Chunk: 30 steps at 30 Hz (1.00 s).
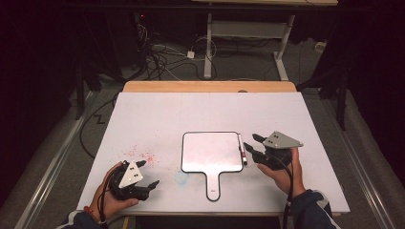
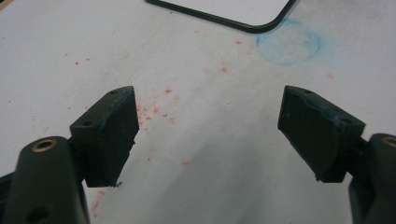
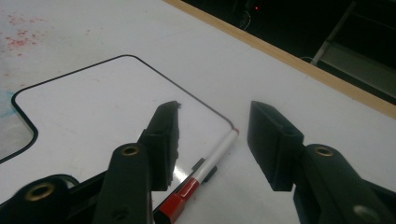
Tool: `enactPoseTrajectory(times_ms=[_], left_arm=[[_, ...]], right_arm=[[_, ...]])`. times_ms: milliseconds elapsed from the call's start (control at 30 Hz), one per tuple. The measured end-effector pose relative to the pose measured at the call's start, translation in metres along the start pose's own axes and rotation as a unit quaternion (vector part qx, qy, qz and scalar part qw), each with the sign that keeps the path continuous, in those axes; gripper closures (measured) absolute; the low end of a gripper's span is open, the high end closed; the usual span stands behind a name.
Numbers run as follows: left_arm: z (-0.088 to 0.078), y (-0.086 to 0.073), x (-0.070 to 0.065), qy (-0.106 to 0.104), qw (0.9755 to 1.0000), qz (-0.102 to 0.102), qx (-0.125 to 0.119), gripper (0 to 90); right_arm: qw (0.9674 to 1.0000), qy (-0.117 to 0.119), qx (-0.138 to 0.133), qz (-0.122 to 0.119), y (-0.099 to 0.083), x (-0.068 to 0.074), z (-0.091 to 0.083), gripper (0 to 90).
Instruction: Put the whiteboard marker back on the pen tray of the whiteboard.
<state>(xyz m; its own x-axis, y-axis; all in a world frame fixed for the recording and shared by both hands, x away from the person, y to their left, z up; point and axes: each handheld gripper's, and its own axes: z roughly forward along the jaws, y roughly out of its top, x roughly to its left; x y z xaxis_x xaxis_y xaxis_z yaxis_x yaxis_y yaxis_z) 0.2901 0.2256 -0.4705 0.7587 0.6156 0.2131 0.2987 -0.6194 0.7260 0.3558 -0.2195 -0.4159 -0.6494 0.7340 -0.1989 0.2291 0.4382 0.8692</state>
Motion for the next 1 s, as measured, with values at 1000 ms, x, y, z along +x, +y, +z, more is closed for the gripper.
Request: enactPoseTrajectory(times_ms=[1000], left_arm=[[0.000,0.002,-0.002,0.027,0.9996,0.009,-0.002,19.5]], right_arm=[[0.9982,-0.055,-0.020,0.014,-0.069,0.012,-0.050,21.7]])
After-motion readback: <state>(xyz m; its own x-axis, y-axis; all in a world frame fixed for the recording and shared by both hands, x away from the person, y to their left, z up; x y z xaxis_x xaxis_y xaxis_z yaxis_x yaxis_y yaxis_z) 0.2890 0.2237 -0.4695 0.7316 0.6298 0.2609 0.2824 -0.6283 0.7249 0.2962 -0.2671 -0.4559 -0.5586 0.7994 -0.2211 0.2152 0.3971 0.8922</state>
